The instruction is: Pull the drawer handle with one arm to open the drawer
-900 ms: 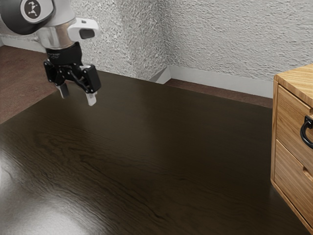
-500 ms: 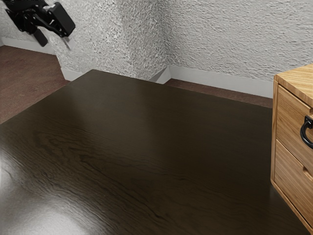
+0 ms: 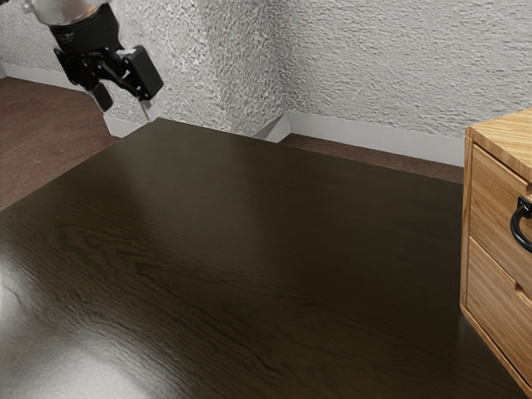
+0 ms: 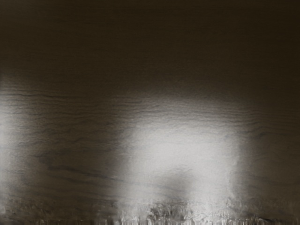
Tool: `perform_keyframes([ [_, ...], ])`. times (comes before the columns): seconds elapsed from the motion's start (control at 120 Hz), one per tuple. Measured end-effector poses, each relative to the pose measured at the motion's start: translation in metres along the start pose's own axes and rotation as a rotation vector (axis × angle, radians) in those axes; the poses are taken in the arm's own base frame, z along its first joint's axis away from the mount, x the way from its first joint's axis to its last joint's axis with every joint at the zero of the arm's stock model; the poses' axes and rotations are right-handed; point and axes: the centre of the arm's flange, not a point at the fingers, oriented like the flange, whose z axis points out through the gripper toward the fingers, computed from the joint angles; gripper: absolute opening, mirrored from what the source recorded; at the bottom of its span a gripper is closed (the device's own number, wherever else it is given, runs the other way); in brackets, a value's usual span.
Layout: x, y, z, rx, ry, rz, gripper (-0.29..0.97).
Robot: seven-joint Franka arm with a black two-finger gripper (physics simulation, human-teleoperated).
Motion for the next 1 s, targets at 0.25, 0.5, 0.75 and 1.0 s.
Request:
perform_keyframes([
  [0.25,-0.133,0.03,0.039,-0.068,0.03,0.179,0.68],
  [0.5,-0.176,0.062,0.083,-0.094,0.061,0.393,0.68],
  [0.75,-0.16,0.143,0.071,-0.086,0.195,1.05,0.68],
  [1.0,-0.167,0.221,0.063,-0.045,0.311,1.586,0.68],
])
